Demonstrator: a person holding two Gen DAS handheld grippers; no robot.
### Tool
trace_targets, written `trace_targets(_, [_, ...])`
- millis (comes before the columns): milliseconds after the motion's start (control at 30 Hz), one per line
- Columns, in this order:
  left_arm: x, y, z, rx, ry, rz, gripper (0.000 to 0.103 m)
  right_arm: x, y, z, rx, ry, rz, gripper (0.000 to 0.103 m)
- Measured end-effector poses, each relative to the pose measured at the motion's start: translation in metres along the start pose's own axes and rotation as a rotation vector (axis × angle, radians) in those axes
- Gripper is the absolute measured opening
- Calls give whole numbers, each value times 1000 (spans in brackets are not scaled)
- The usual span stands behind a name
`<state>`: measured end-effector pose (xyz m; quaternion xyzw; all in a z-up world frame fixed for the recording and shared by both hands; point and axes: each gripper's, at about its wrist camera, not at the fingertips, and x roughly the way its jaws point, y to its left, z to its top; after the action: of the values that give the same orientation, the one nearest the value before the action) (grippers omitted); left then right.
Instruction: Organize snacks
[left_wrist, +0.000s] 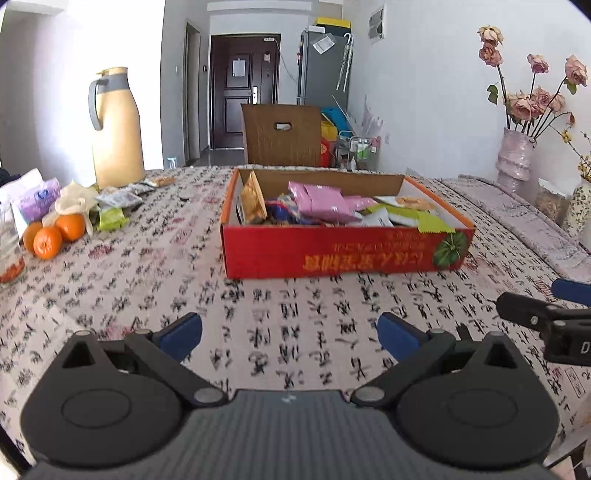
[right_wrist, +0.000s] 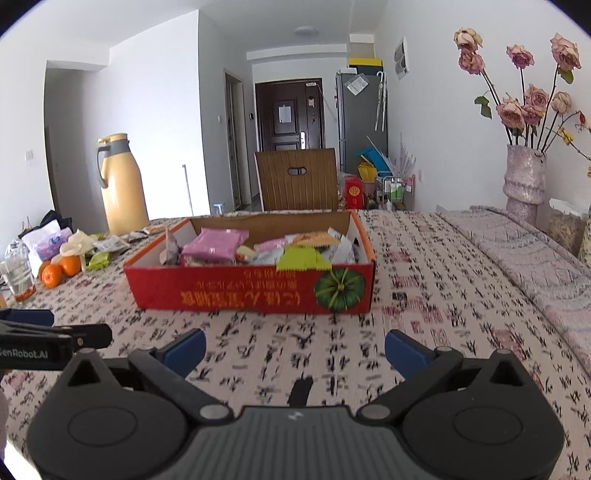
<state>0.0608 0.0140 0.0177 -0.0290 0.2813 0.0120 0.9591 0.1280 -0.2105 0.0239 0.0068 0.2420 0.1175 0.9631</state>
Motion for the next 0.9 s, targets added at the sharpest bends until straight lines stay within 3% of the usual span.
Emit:
trace_targets(367, [1, 1, -6, -2, 8, -12, 103, 6, -5, -18, 19, 57, -29, 103])
trace_targets(900, [0, -4, -8, 13, 2, -18, 103, 9, -9, -20, 26, 65, -37, 103])
